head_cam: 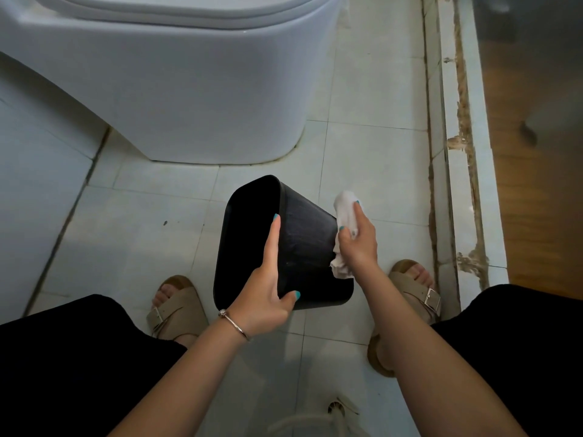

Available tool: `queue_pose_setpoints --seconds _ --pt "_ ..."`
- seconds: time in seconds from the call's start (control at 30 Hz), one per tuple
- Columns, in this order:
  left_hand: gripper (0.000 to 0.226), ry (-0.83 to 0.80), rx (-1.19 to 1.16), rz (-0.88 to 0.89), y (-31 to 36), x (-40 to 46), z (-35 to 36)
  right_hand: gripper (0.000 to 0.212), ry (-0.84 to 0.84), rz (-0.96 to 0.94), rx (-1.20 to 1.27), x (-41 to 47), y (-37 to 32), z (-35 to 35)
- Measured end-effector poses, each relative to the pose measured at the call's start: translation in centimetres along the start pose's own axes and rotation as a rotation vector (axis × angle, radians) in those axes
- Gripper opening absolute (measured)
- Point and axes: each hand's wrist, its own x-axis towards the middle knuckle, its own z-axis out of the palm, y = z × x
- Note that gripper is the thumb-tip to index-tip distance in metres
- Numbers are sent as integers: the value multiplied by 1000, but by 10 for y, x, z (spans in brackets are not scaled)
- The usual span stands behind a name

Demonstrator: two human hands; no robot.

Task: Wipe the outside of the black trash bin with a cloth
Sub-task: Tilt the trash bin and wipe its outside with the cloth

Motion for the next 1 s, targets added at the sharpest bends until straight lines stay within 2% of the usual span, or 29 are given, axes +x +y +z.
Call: queue_pose_setpoints --seconds 0.17,0.43,0.57,0.77,0.9,1.0 --pt "118 6 8 -17 3 -1 -5 60 -18 -28 -28 -2 -9 1" --pt "119 -29 24 -40 3 -1 -4 61 -132 -357 9 -20 -65 6" --pt "117 -44 36 -45 0 -8 -2 60 -177 -450 98 -38 -93 6" --pt "115 -111 135 -66 1 -20 -8 56 -150 -456 290 -66 -104 6" --pt "112 -124 131 -90 7 -26 -9 54 -149 -411 264 -74 -101 9" --pt "112 -128 144 -82 8 -25 -9 55 -128 -377 152 -73 -97 12"
